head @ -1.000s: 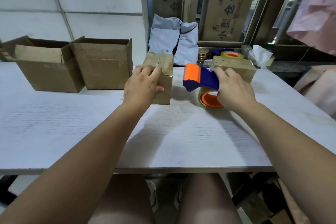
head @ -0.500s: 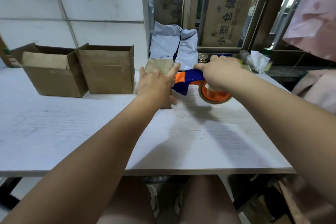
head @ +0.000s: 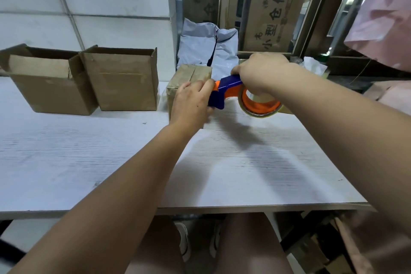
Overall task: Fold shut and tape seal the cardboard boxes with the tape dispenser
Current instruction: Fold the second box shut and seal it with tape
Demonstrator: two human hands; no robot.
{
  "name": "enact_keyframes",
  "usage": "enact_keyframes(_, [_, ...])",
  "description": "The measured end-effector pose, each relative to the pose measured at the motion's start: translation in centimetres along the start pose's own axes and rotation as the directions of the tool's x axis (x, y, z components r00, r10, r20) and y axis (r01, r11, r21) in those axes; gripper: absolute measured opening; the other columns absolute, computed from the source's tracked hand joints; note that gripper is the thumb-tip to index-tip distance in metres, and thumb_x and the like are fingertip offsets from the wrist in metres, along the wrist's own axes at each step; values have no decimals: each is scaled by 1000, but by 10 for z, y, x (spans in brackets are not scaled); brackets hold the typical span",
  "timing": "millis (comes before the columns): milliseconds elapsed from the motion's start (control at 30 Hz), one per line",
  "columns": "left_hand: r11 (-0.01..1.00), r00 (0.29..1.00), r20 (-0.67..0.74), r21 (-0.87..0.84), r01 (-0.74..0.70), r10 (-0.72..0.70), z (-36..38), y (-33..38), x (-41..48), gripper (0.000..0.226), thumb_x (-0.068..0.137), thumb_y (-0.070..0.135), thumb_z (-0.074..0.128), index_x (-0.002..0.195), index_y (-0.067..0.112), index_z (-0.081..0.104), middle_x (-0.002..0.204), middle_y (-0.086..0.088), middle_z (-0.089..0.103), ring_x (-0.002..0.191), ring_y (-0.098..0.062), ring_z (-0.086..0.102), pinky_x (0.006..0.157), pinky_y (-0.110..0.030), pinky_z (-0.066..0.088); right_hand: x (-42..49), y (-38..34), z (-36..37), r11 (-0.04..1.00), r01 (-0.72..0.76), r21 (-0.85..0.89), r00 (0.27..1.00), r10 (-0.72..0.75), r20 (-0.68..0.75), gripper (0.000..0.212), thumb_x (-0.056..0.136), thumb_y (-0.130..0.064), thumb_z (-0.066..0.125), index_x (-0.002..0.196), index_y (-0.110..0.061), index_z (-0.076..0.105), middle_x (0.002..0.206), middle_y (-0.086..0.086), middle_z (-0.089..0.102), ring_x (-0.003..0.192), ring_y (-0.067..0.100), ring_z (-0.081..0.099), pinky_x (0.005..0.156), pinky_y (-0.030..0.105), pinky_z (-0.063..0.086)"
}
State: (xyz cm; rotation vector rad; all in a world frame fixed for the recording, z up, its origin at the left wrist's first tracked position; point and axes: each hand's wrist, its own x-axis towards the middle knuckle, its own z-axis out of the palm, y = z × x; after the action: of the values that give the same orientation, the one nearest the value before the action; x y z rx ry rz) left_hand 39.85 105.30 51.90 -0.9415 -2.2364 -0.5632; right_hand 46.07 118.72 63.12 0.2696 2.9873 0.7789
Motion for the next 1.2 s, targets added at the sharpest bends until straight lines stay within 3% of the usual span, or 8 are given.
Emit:
enact_keyframes(200, [976, 978, 110, 109, -189, 177, 8, -5, -4, 47, 70, 46, 65, 94, 7, 71, 105, -10, 70, 106, -36, 60, 97, -53, 39, 19, -6, 3, 996, 58, -72, 991, -48, 128, 46, 86, -5, 52, 128, -24, 54, 110, 5, 57, 96, 27, 55, 80, 39, 51])
enact_keyframes(367, [971, 967, 144, 79, -225, 212, 3, -16, -4, 40, 59, 38, 83, 79, 5, 73, 118, -15, 63, 106, -38, 59, 95, -54, 39, 28, -3, 17, 990, 139, 11, 973, -139, 184, 48, 91, -2, 48, 134, -21, 51, 121, 7, 59, 104, 25, 56, 91, 35, 48])
enact_keyframes(533, [965, 917, 328, 50, -258, 228, -8, -16, 8, 66, 68, 69, 62, 102, 13, 73, 118, -1, 63, 118, -24, 49, 100, -44, 34, 28, 13, 33, 986, 147, 81, 931, -166, 324, 32, 89, -6, 47, 115, -19, 59, 95, 4, 61, 84, 23, 55, 70, 30, 46])
enact_keyframes(633, [942, 872, 382, 14, -335, 305, -18, -20, 16, 82, 60, 78, 49, 95, 9, 75, 106, -4, 67, 104, -26, 55, 85, -43, 44, 26, 17, 49, 953, 86, 290, 882, -208, 422, 25, 82, -1, 60, 103, -14, 59, 79, 4, 60, 72, 23, 59, 52, 25, 45])
enact_keyframes(767, [914, 789, 535, 74, -399, 302, -26, -23, 28, 86, 59, 85, 40, 102, 18, 71, 112, 2, 63, 107, -19, 54, 85, -39, 45, 22, 18, 68, 818, -84, 570, 808, -279, 519, 27, 76, 18, 58, 80, -9, 59, 54, 1, 64, 52, 16, 62, 46, 24, 46])
enact_keyframes(1000, [901, 758, 578, 85, -425, 303, -35, -24, 41, 59, 66, 76, 52, 96, 28, 71, 113, 5, 64, 105, -17, 57, 75, -29, 32, 20, 13, 74, 709, -160, 687, 770, -346, 536, 33, 78, 23, 50, 87, -8, 59, 68, 6, 69, 65, 21, 67, 56, 29, 54])
enact_keyframes(1100, [929, 752, 607, 62, -366, 256, -39, -21, 45, 49, 62, 78, 52, 82, 34, 65, 102, 7, 67, 95, -15, 56, 74, -30, 38, 17, 15, 77, 678, -190, 710, 745, -372, 554, 34, 76, 24, 52, 90, -6, 62, 66, 3, 71, 66, 21, 68, 61, 31, 58])
enact_keyframes(1200, [956, 769, 598, 18, -293, 224, -46, -18, 51, 41, 69, 68, 61, 91, 34, 70, 94, 14, 64, 89, -11, 49, 74, -29, 39, 16, 20, 83, 639, -221, 737, 728, -394, 561, 31, 78, 24, 53, 87, -4, 63, 69, 6, 72, 68, 24, 69, 67, 37, 57])
